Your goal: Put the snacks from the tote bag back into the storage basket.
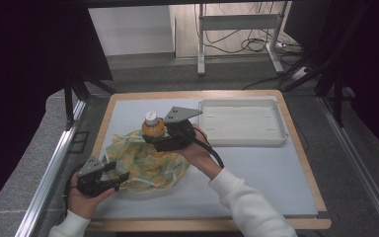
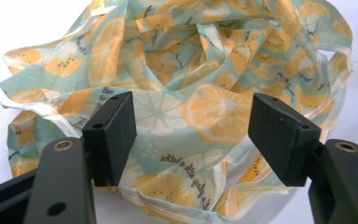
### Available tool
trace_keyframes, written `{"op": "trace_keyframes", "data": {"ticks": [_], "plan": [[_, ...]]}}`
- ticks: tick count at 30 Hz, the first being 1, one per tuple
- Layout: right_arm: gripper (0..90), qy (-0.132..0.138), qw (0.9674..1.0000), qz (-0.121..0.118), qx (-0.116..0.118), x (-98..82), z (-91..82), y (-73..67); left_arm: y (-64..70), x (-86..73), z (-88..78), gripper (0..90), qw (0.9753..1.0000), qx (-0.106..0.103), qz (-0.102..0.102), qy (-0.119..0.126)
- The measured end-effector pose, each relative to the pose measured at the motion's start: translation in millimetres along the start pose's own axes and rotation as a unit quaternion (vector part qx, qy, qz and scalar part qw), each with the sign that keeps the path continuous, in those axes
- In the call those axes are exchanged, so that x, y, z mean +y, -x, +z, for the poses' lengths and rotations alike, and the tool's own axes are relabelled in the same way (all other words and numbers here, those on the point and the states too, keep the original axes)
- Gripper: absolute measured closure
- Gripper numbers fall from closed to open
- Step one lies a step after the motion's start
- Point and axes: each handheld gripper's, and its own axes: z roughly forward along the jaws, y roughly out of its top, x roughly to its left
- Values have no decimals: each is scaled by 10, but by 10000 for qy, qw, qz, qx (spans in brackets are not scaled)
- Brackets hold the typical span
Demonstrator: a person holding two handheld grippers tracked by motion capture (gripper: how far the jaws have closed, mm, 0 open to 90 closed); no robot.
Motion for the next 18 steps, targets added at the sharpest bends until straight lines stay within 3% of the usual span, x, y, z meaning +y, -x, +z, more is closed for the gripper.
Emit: {"op": "trace_keyframes", "data": {"ticks": [18], "plan": [[305,163,9997,132,-99,-61,-482,250,9,7,-10,327,10000,77,20,16]]}}
